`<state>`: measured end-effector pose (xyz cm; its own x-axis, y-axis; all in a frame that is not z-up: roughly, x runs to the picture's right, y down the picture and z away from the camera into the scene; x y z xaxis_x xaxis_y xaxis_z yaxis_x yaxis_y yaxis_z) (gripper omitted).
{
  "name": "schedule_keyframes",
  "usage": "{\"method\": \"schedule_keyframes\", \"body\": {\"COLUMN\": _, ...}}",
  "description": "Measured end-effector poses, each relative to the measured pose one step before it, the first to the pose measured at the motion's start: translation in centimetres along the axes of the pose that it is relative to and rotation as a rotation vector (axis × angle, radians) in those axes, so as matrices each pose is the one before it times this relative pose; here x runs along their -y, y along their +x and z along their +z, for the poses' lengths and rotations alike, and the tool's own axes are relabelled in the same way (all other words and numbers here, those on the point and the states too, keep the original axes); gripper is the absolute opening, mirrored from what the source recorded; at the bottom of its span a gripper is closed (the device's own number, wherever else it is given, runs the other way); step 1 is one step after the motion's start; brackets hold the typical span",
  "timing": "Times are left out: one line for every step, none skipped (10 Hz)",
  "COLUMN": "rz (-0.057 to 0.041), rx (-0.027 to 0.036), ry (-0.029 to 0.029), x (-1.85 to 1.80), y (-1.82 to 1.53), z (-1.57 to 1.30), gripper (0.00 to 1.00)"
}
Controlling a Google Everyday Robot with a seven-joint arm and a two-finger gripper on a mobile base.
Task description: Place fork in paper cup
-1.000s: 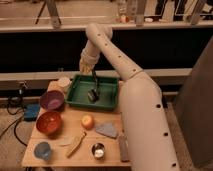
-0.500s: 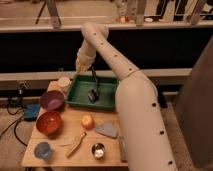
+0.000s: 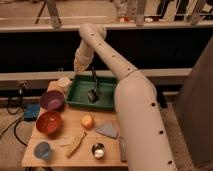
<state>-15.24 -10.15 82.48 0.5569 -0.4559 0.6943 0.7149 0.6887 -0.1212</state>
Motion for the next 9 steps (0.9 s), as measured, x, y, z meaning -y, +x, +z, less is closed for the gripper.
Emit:
{"method": "schedule_keyframes", "body": {"rz": 0.02193, "rx": -0.00636, "ry": 0.0094, "x": 0.146, "y": 0.255, "z": 0.291, "gripper": 0.03}}
{"method": "schedule_keyframes", "body": {"rz": 0.0077, "rx": 0.00125, "ry": 0.00875, "x": 0.432, "y": 0.058, "z": 0.476, "gripper": 0.03}}
{"method": "schedule_keyframes", "body": {"rz": 0.00404, "rx": 0.00166, "ry": 0.0065, "x": 0.389, "y": -0.005, "z": 0.283, "gripper": 0.03}}
{"method": "schedule_keyframes", "body": {"rz": 0.00656, "rx": -0.0014, "ry": 0.0044, "x": 0.441, "y": 0.139, "z": 0.353, "gripper": 0.03}}
{"method": "schedule_keyframes", "body": {"rz": 0.00996, "rx": -0.00332, "ry": 0.00262, "x": 0.332, "y": 0.292, "z": 0.362, "gripper": 0.03}}
{"method": "schedule_keyframes", "body": {"rz": 0.00742, "rx": -0.00042, "ry": 0.0014, "x": 0.327, "y": 0.163, "z": 0.457, "gripper": 0.03}}
{"method": "schedule_keyframes", "body": {"rz": 0.00561, "rx": -0.00111, "ry": -0.00038, "x": 0.354, "y": 0.102, "z": 0.518, "gripper": 0.03}}
{"method": "schedule_keyframes", "body": {"rz": 0.00892, "rx": -0.00204, "ry": 0.00007, "x": 0.406, "y": 0.098, "z": 0.571, "gripper": 0.03}}
{"method": "schedule_keyframes", "body": {"rz": 0.01367, "rx": -0.00077, "ry": 0.00239, "x": 0.378, "y": 0.08, "z": 0.551, "gripper": 0.03}}
